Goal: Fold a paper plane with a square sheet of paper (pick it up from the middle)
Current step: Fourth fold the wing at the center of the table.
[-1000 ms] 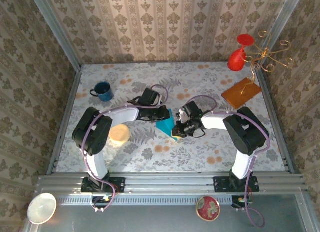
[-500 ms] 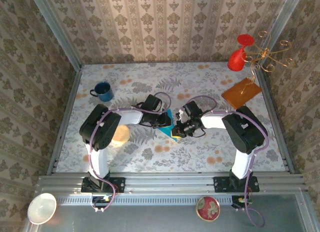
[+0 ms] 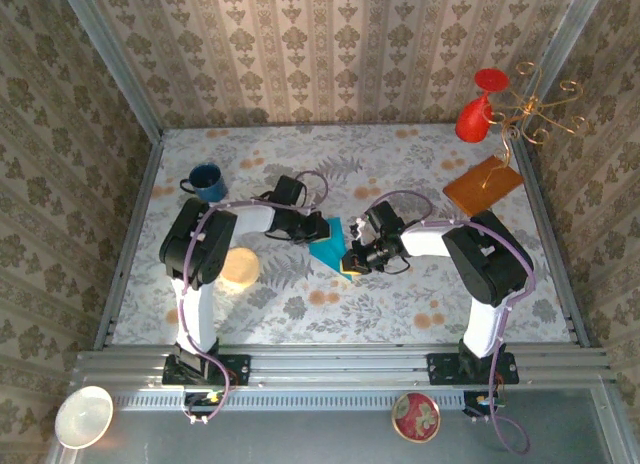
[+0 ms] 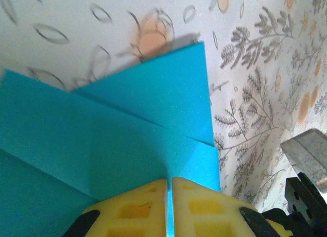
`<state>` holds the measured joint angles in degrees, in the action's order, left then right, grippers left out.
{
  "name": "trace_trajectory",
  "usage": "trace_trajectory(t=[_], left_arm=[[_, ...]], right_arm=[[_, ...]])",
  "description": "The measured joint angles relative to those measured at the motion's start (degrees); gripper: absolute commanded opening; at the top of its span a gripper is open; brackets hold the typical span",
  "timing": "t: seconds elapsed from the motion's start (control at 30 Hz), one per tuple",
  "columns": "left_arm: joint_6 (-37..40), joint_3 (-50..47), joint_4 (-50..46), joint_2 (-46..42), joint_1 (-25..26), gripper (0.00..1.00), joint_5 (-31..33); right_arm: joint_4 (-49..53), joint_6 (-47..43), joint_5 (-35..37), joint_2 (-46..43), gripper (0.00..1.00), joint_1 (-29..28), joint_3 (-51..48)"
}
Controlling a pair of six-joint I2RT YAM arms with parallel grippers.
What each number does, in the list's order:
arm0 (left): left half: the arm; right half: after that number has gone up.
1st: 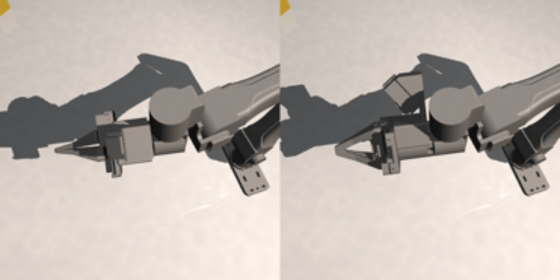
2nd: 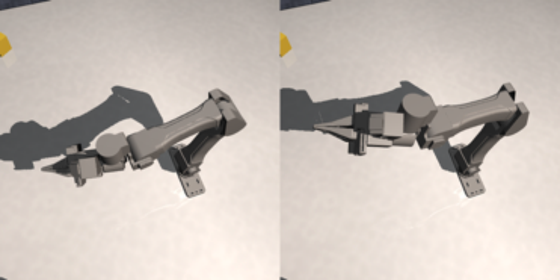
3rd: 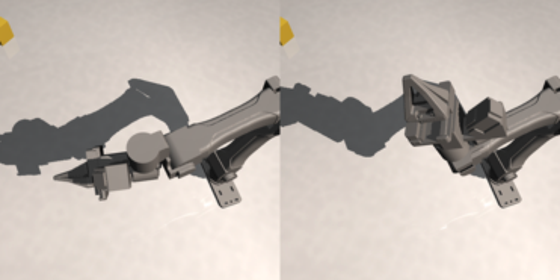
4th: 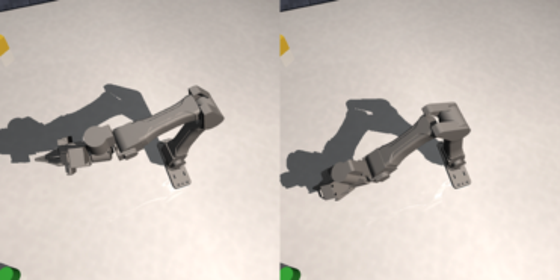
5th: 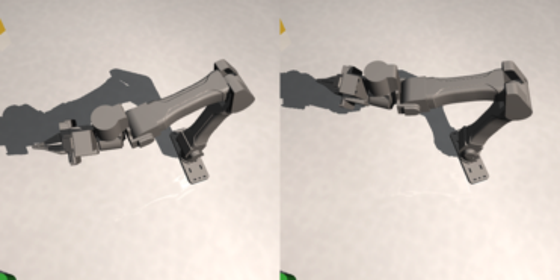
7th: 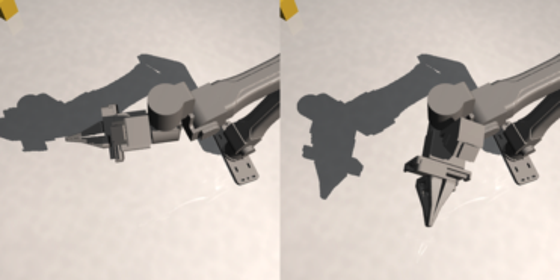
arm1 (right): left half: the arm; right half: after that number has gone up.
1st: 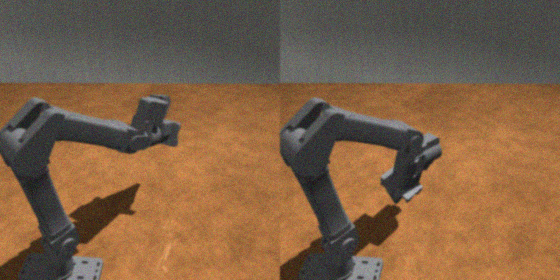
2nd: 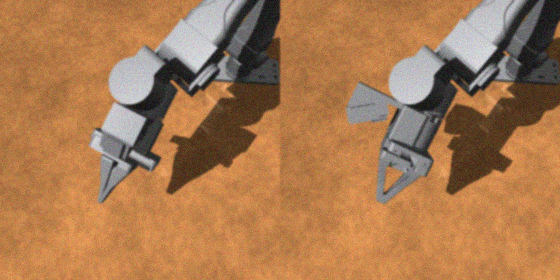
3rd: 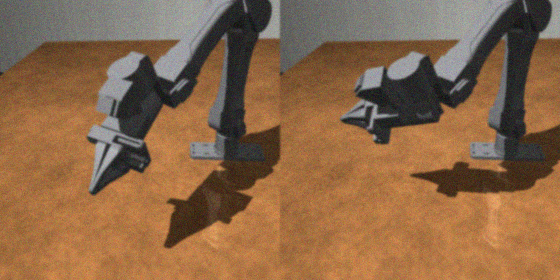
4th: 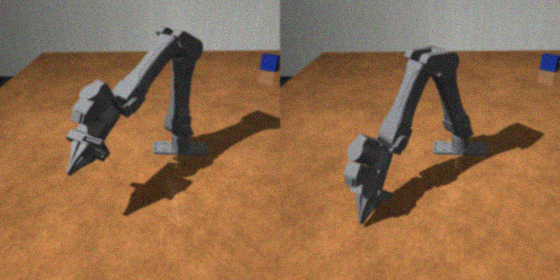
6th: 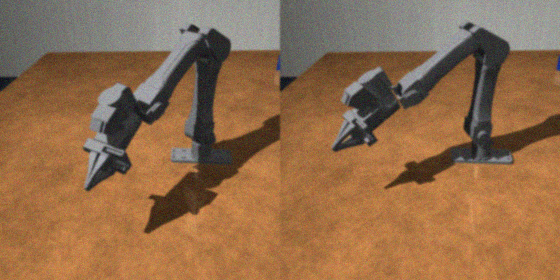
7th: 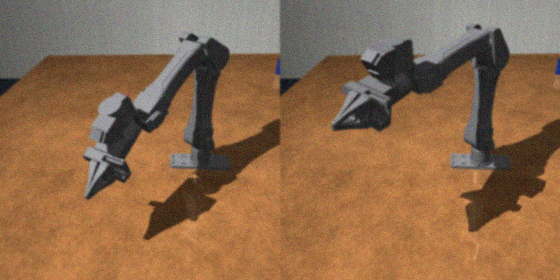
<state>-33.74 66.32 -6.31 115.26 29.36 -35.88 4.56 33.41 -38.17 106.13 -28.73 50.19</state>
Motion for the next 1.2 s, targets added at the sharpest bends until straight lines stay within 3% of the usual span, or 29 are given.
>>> trace_trajectory(t=[0.4,0.73,0.97,1.2], left_arm=[[1.14,6.45,-2.34,4.31,-7.69,0.13,-2.93],[4.0,10.27,-5.33,3.13,-10.56,0.23,6.97],[0.92,2.67,-1.92,-9.27,-9.42,0.43,10.27],[-6.29,-10.93,4.42,-21.94,-4.83,0.54,13.22]], right_arm=[[-2.05,0.94,0.0,-0.04,0.07,0.11,-0.44],[-2.62,5.31,0.55,-2.73,0.29,0.11,-1.2],[-6.14,8.68,3.93,-11.47,0.43,1.81,-2.23],[-7.8,7.65,6.19,-12.13,0.44,6.67,-3.04]])
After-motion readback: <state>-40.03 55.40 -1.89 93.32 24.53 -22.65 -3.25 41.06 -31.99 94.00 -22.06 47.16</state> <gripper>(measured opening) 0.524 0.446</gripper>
